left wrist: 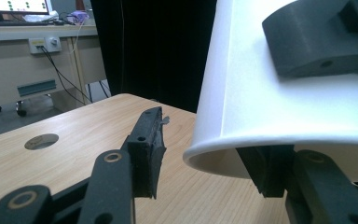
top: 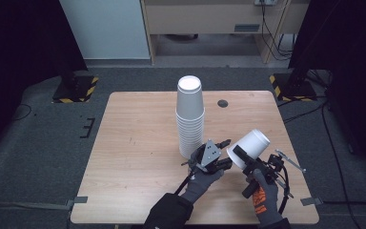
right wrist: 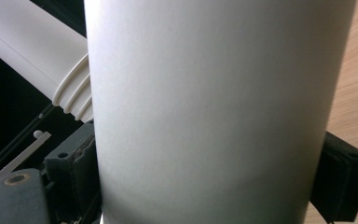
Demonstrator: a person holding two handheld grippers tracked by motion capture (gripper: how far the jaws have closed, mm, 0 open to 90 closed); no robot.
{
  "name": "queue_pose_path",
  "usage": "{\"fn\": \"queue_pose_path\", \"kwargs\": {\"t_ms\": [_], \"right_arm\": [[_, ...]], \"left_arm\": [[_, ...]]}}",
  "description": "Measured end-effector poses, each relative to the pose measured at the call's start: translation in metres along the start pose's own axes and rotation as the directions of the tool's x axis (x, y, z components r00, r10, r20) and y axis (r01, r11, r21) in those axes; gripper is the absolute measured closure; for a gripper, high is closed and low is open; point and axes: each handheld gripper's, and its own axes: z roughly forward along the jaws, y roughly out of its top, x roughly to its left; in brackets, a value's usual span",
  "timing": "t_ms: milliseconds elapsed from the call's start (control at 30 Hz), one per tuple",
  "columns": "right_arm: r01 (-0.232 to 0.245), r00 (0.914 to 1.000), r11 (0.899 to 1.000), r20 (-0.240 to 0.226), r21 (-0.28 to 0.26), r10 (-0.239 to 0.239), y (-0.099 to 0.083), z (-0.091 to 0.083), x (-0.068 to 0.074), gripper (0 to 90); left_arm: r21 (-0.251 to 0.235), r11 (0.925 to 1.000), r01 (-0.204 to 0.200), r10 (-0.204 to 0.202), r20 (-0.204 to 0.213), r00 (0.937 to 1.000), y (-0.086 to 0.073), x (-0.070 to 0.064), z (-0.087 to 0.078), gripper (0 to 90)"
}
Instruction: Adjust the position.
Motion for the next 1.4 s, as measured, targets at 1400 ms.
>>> {"fn": "queue_pose_path", "kwargs": {"t_ms": [1400], "right_arm": [[-0.034, 0.9983, 0.999, -0.046, 0.04, 0.036, -0.003, 0.005, -0.002, 11.0]], "left_arm": [[-0.015, 0.997, -0.075, 0.075, 0.003, 0.9971, -0.002, 0.002, -0.009, 82.9]]}}
